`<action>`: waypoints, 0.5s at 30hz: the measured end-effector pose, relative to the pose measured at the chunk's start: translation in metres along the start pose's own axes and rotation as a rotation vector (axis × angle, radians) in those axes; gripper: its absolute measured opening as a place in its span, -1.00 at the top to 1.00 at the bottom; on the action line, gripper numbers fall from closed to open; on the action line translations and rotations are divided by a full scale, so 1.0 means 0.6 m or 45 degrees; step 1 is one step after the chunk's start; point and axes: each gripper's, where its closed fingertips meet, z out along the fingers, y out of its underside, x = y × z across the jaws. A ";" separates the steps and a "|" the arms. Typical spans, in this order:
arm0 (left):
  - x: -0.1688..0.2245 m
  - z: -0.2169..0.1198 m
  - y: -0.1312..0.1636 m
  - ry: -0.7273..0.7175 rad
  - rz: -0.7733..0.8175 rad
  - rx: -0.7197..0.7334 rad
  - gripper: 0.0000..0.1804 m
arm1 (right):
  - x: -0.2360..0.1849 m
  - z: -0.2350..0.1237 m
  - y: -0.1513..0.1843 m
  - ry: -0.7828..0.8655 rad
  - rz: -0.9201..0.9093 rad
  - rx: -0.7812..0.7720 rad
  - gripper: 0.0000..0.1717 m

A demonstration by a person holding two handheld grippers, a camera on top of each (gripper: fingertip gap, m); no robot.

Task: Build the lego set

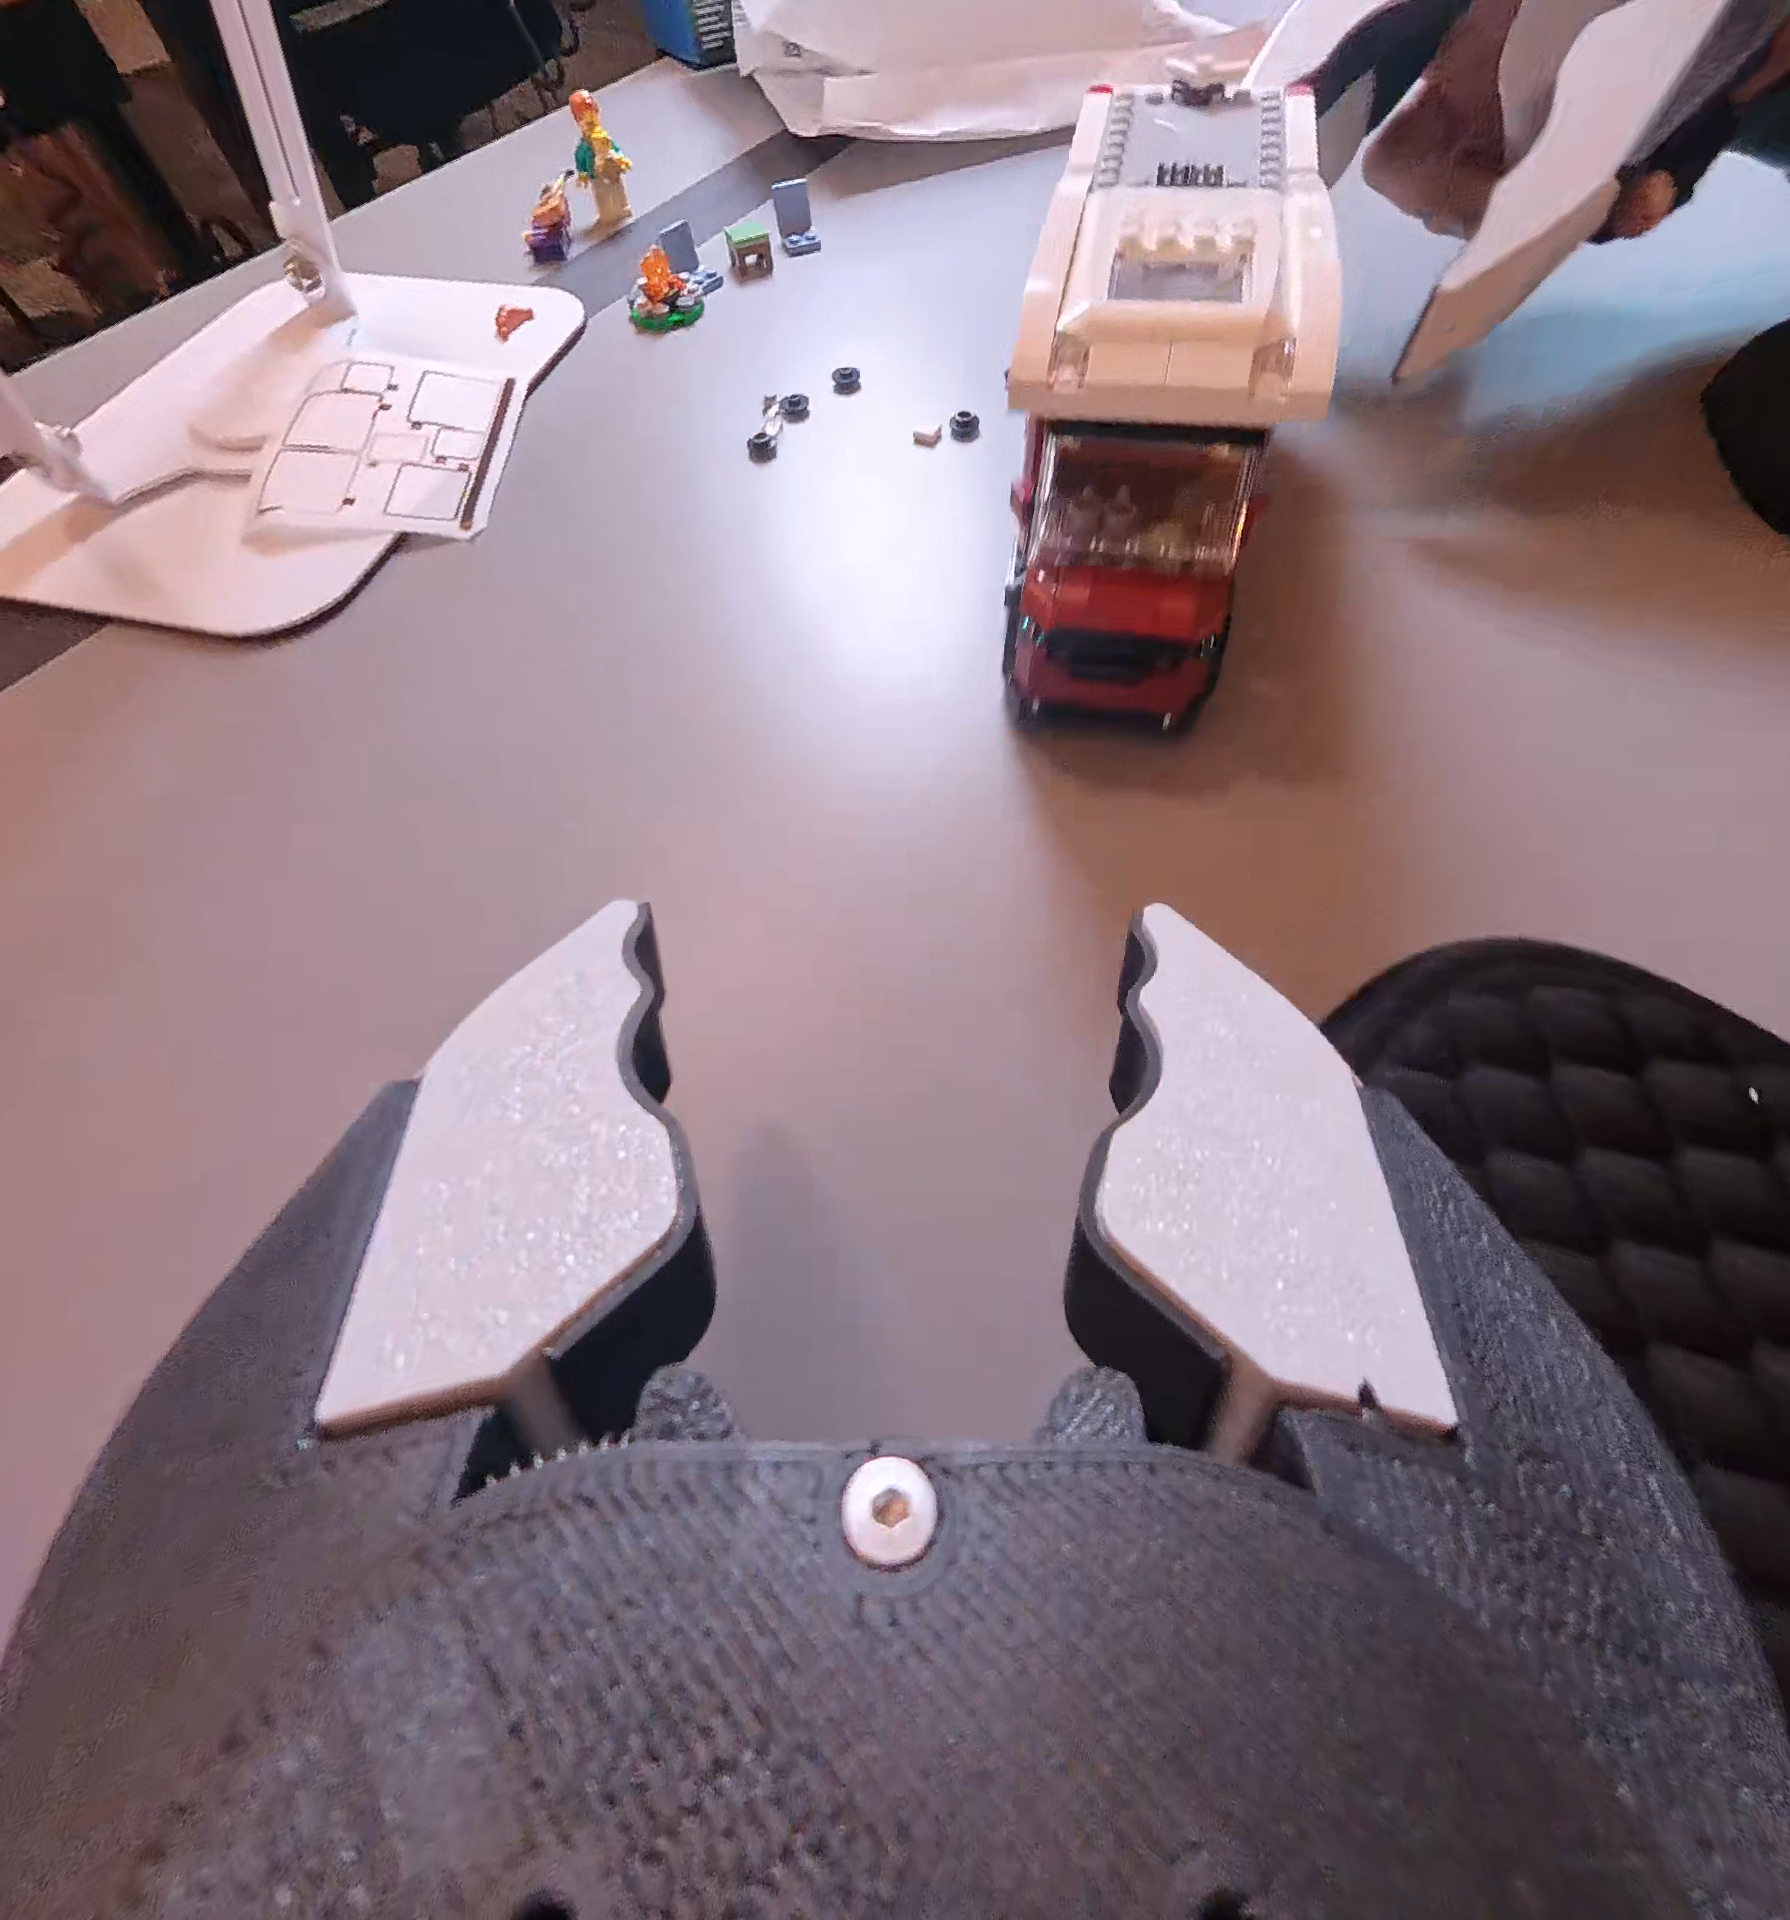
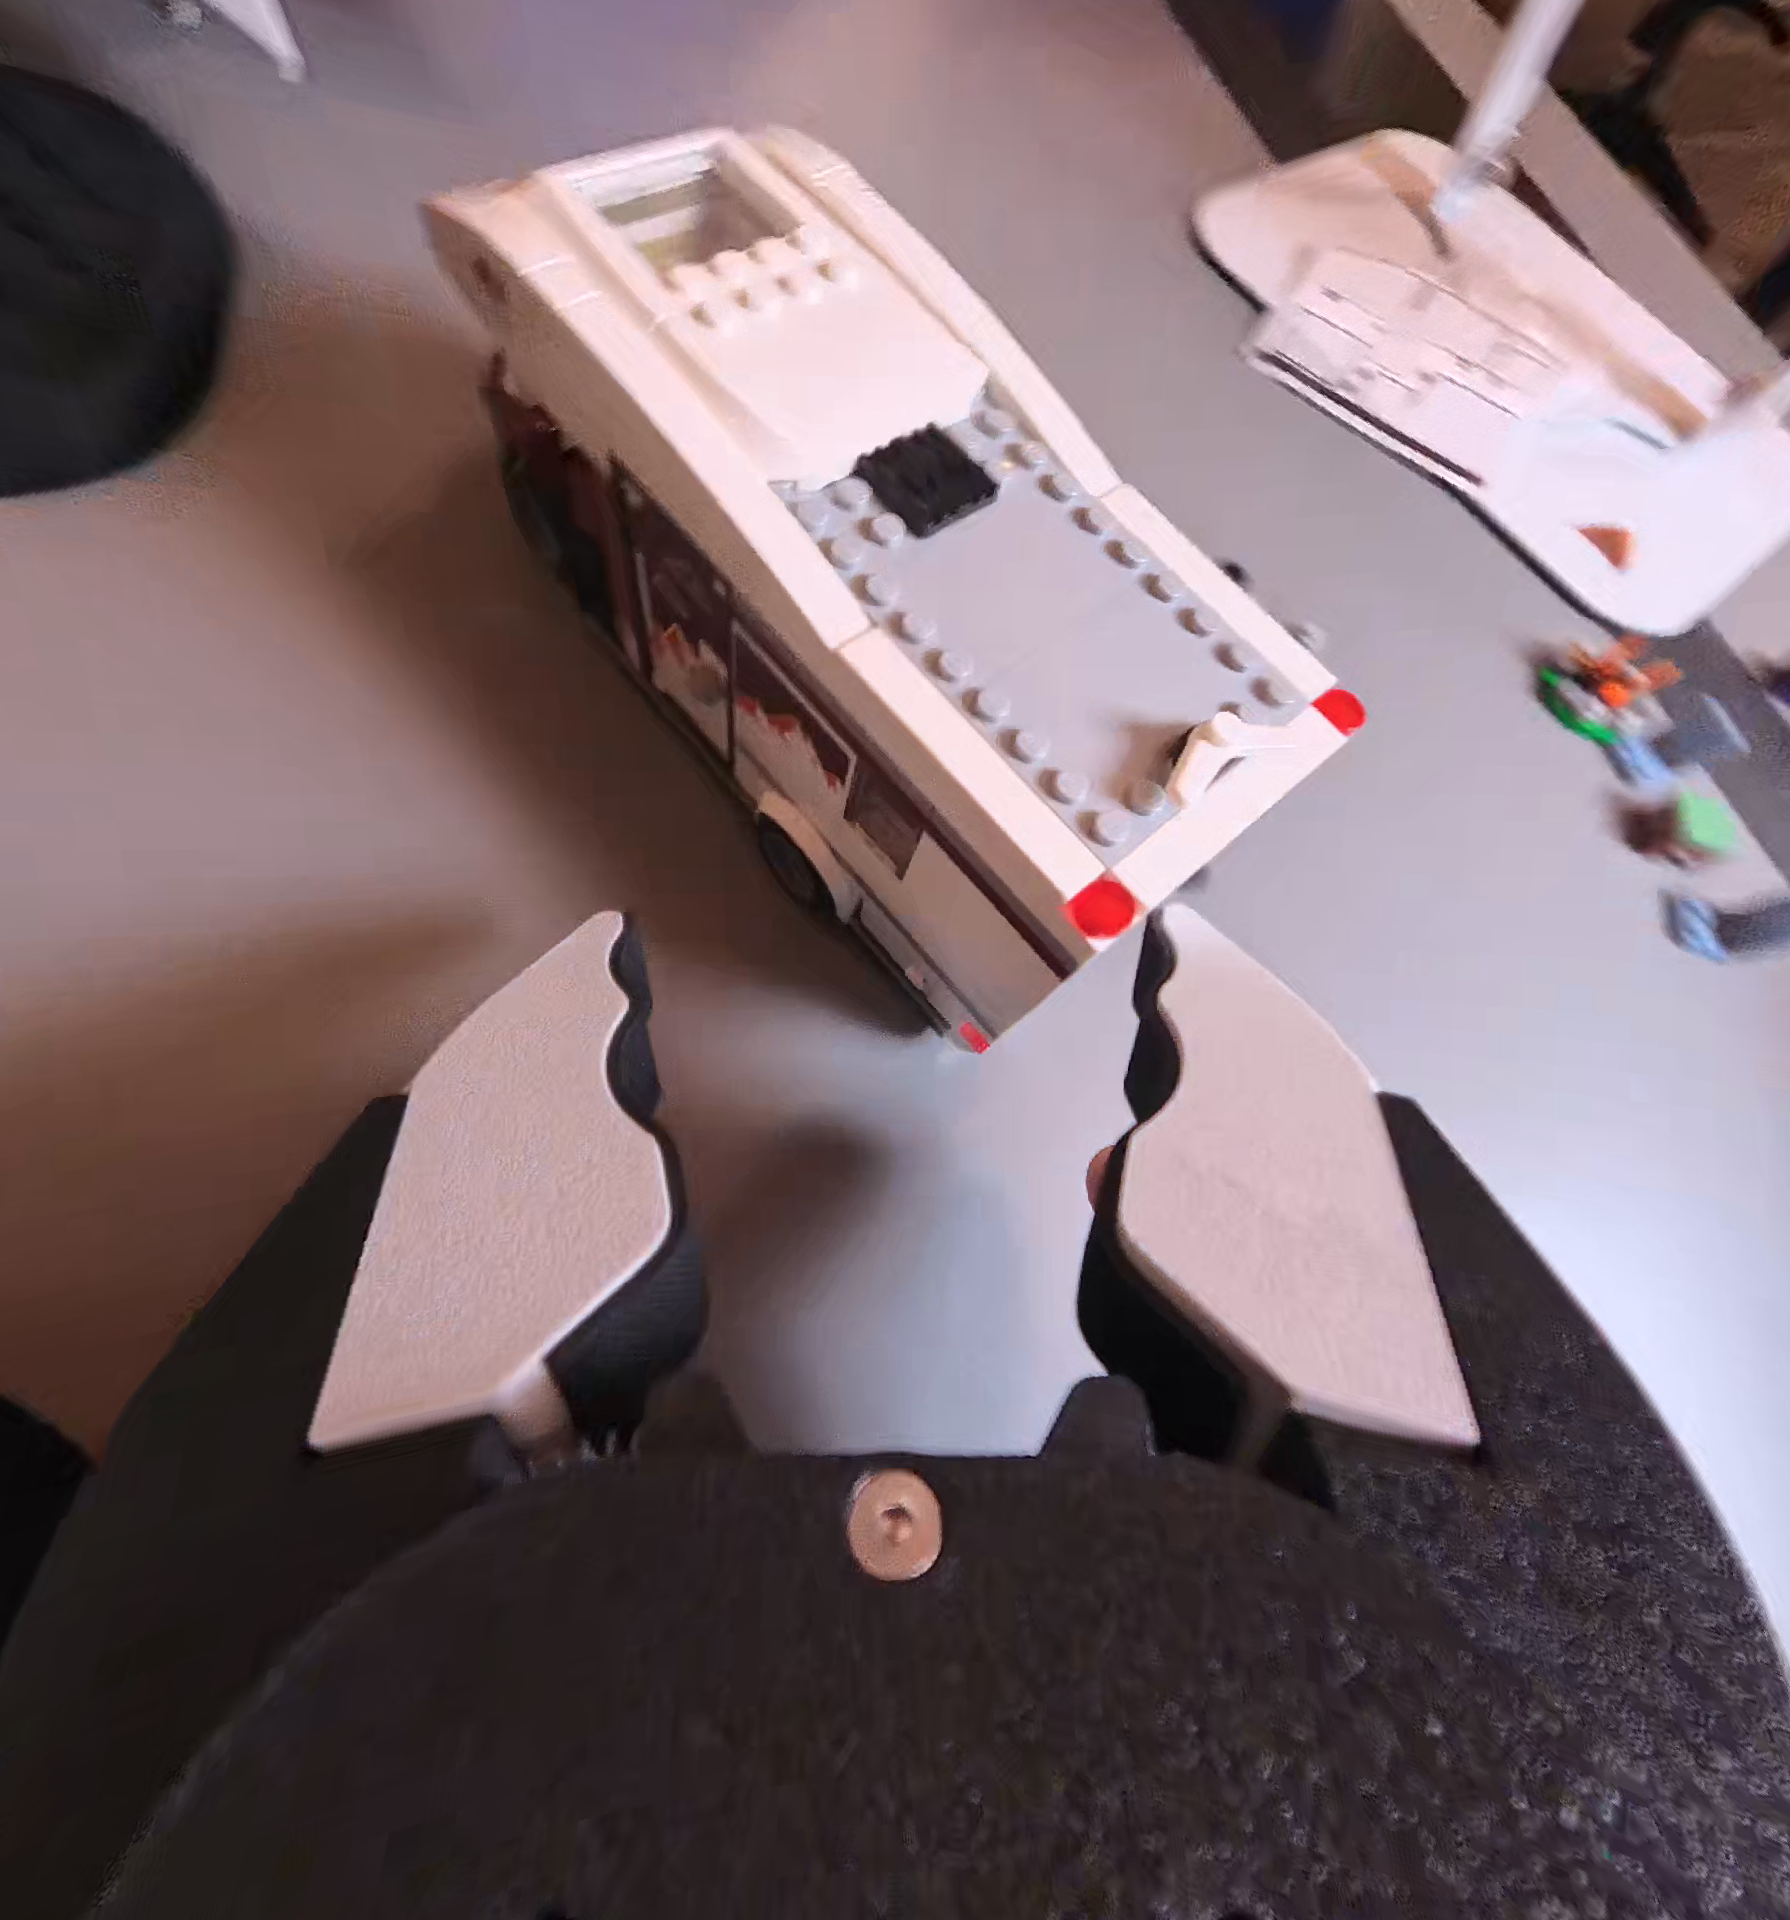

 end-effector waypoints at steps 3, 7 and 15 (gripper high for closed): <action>-0.001 -0.032 0.007 -0.026 0.005 0.011 0.04 | -0.057 0.019 -0.033 -0.104 -0.109 0.030 0.02; -0.002 -0.069 0.029 -0.062 0.011 -0.036 0.06 | -0.064 0.009 -0.042 -0.119 -0.090 0.064 0.03; 0.007 -0.118 0.086 -0.071 0.016 -0.201 0.27 | -0.046 -0.035 -0.030 -0.045 -0.009 0.143 0.06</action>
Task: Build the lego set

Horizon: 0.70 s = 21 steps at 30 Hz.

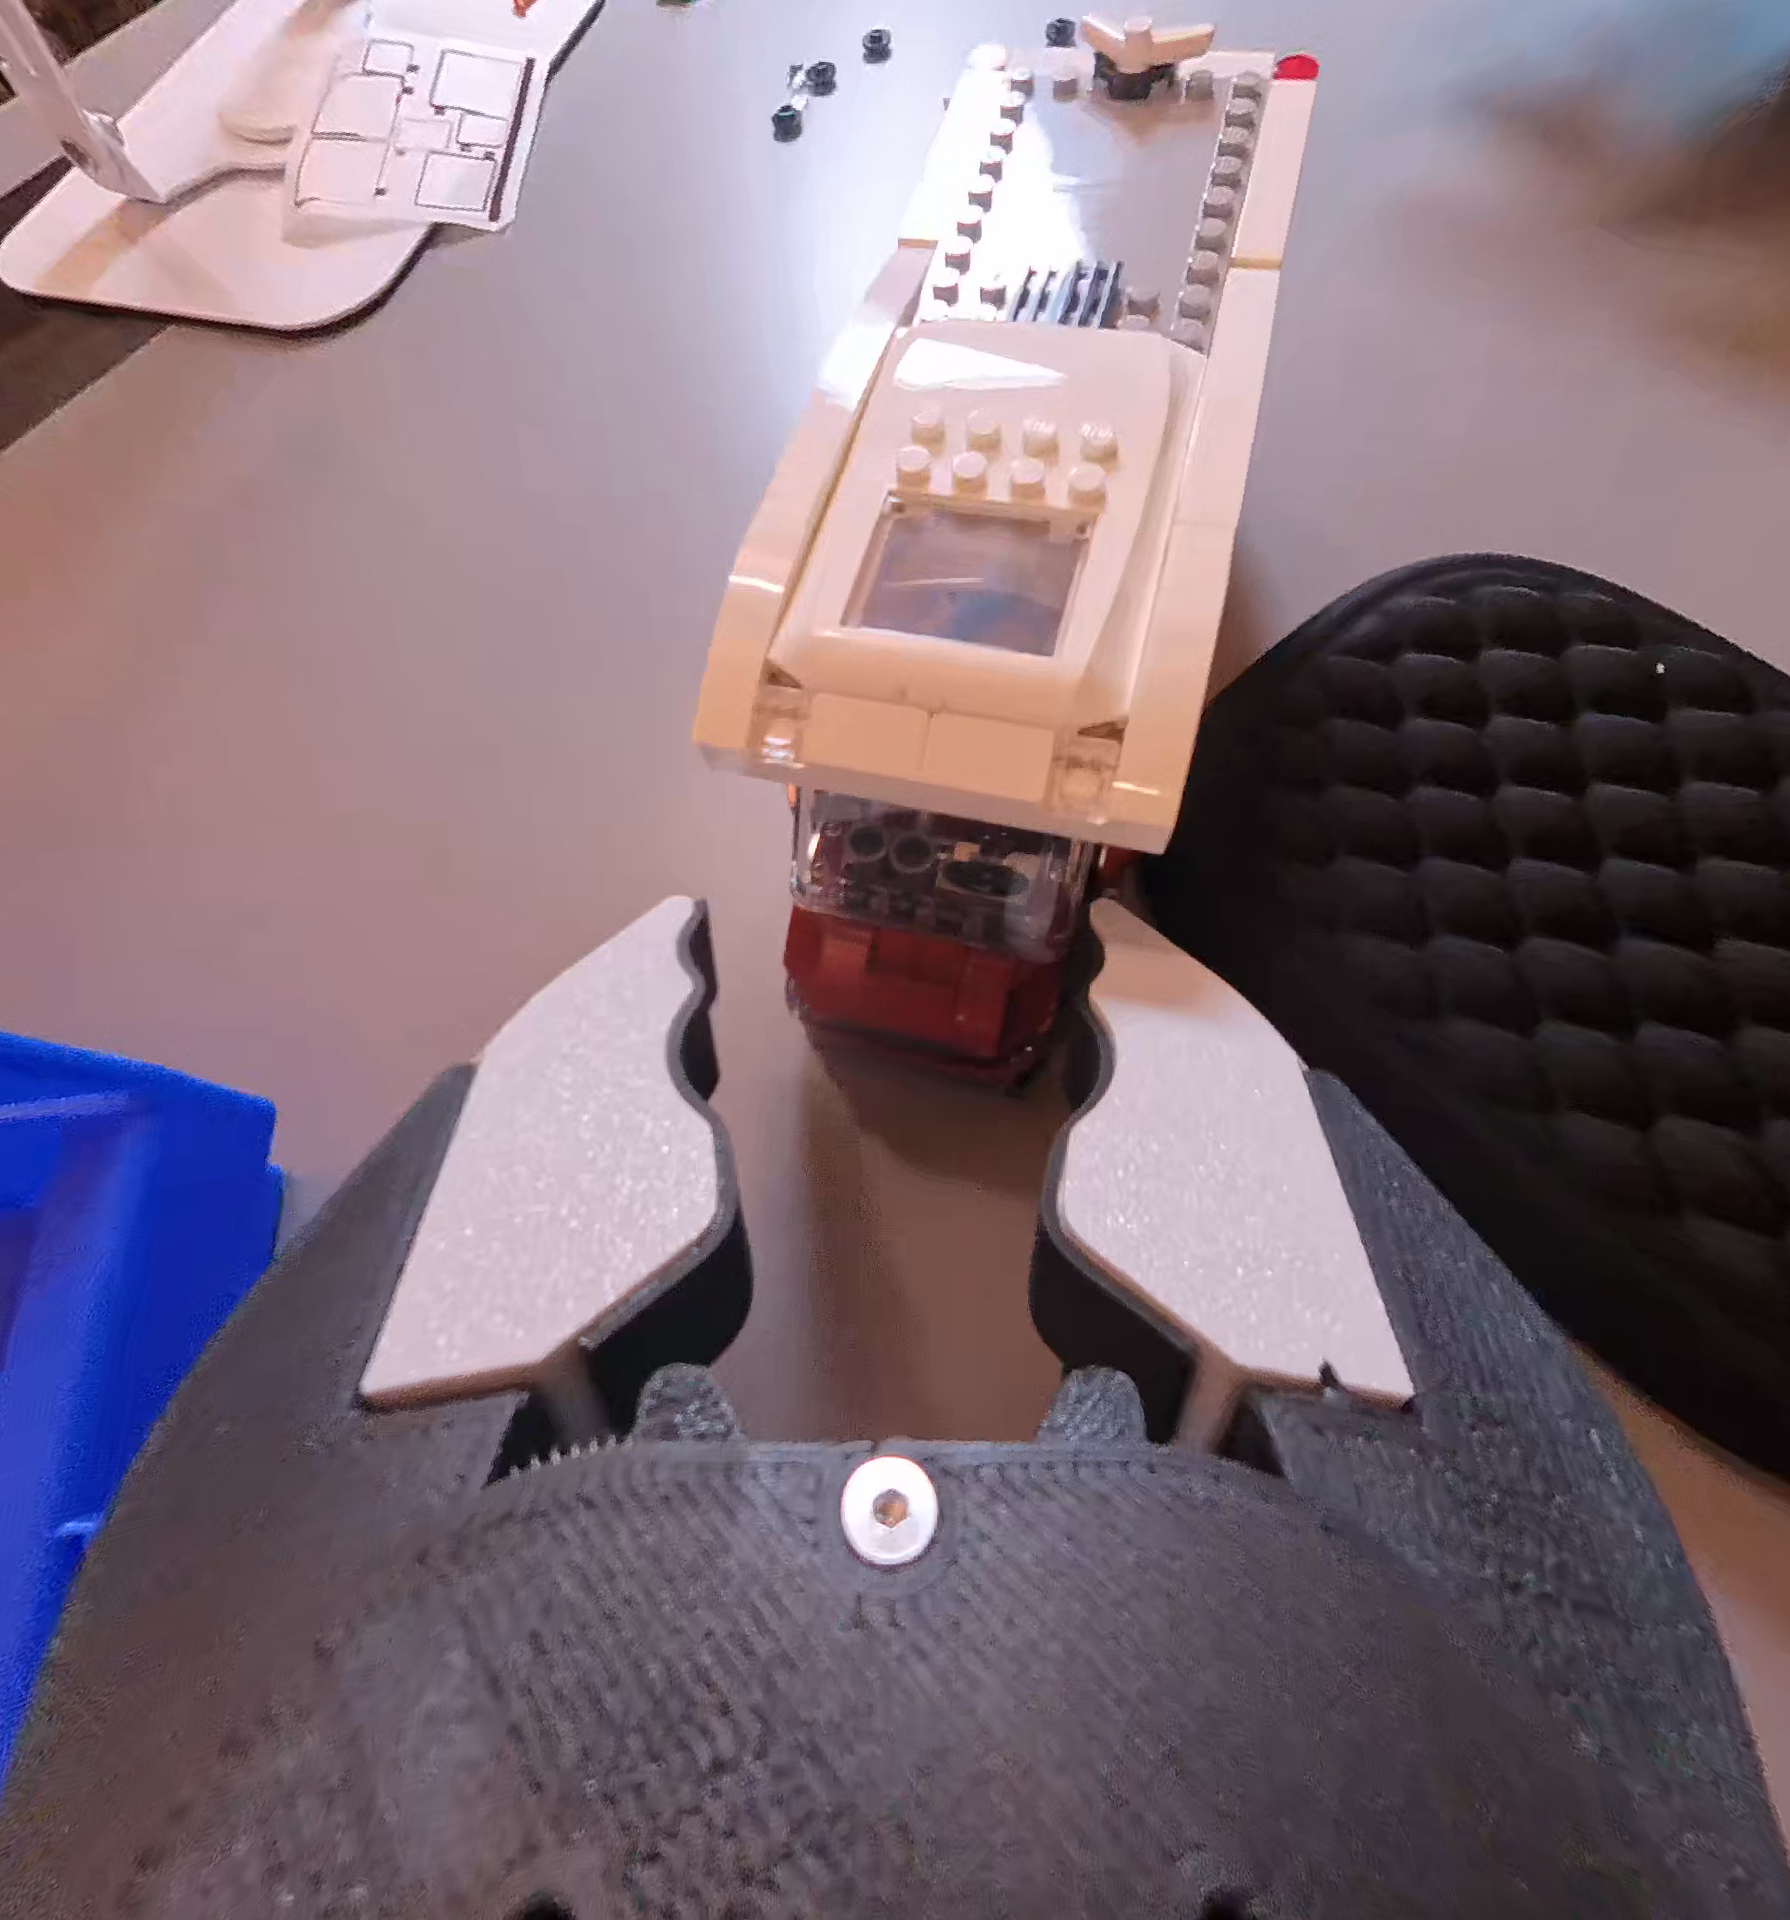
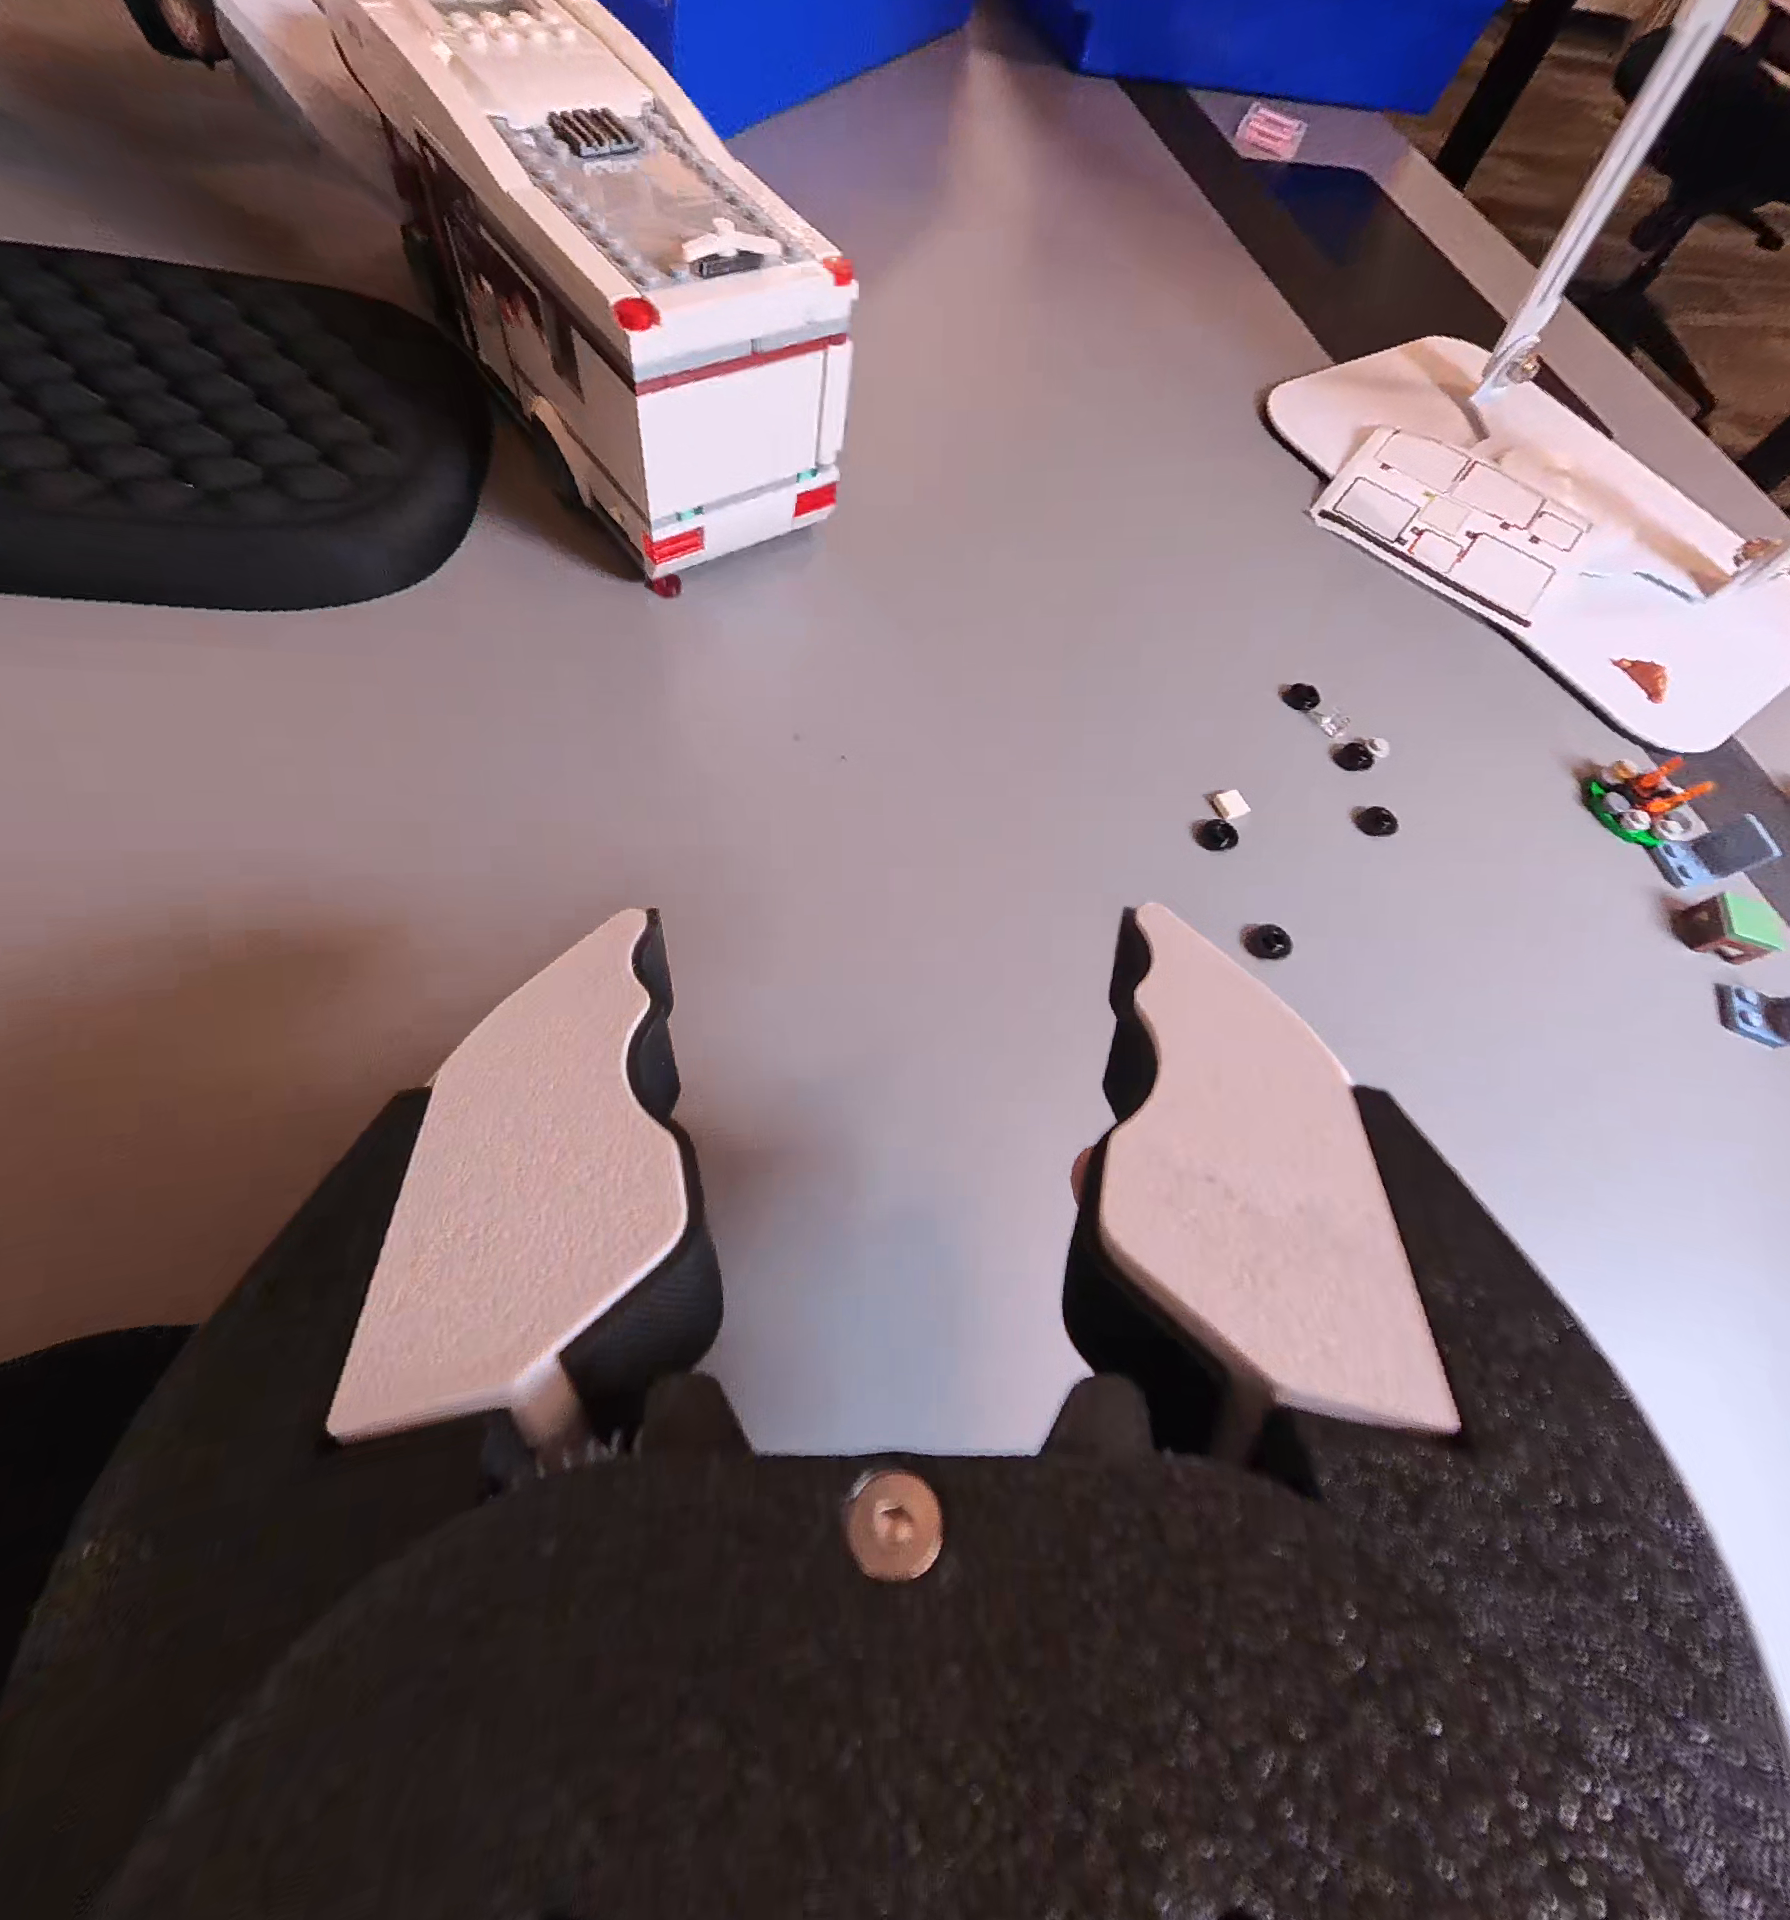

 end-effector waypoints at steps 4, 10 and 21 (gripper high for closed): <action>0.012 0.002 -0.003 0.031 0.037 -0.008 0.43 | 0.004 -0.014 0.009 0.034 0.010 -0.002 0.08; 0.028 0.056 -0.045 0.107 0.088 -0.001 0.43 | 0.013 -0.042 0.021 0.089 0.036 0.017 0.10; 0.088 0.184 -0.151 0.199 0.102 0.092 -0.43 | 0.086 -0.088 0.083 0.277 0.167 -0.046 -0.13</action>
